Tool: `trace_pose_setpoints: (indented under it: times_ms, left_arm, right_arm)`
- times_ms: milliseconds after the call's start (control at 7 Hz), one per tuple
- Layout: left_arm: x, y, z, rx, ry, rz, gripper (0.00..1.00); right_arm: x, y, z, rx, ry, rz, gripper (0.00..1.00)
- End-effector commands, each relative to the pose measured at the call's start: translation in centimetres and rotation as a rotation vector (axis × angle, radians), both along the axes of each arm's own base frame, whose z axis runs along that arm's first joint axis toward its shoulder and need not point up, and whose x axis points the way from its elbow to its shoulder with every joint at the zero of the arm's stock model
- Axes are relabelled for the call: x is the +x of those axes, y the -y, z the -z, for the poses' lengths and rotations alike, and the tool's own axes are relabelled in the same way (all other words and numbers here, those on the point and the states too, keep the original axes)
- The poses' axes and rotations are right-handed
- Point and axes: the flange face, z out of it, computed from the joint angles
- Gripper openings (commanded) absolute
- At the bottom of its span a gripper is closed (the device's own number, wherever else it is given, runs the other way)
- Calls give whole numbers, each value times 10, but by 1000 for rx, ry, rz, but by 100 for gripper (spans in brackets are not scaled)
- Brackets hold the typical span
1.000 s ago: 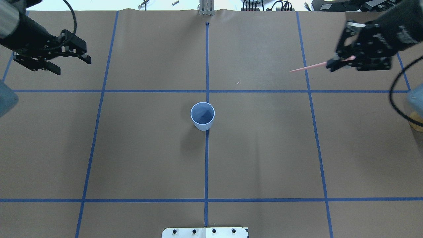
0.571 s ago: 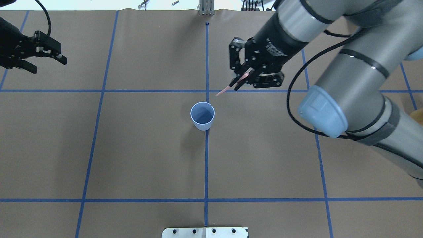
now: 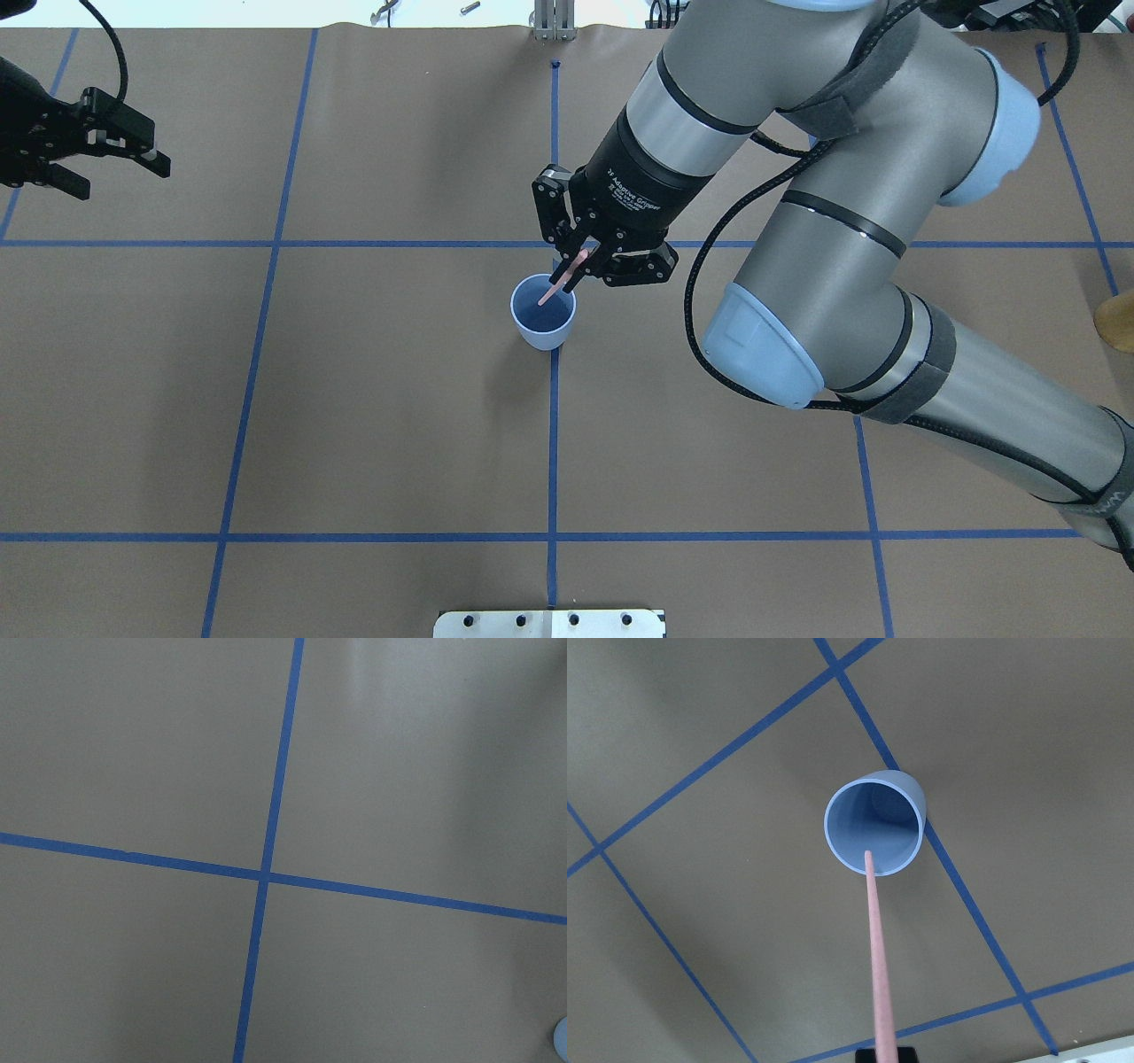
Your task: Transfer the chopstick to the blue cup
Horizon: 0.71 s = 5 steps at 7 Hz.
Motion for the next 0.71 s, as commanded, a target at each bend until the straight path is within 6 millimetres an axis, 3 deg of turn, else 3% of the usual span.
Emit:
trace_pose_setpoints:
  times_ms: [0, 143, 286, 429, 571]
  left_arm:
    - [-1, -1, 2, 3, -3, 2, 98]
    - [0, -1, 3, 0, -4, 2, 98]
    - [0, -1, 3, -1, -4, 3, 98]
    - [0, -1, 2, -3, -3, 3, 98]
    - [0, -1, 3, -1, -4, 3, 98]
  right_arm:
    - [-12, 8, -12, 4, -6, -4, 0]
    - [-24, 8, -21, -4, -15, 9, 0]
    - [-35, 4, -36, 2, -15, 20, 45]
    - [-29, 3, -32, 15, 2, 4, 99]
    - [-9, 17, -34, 12, 3, -25, 100]
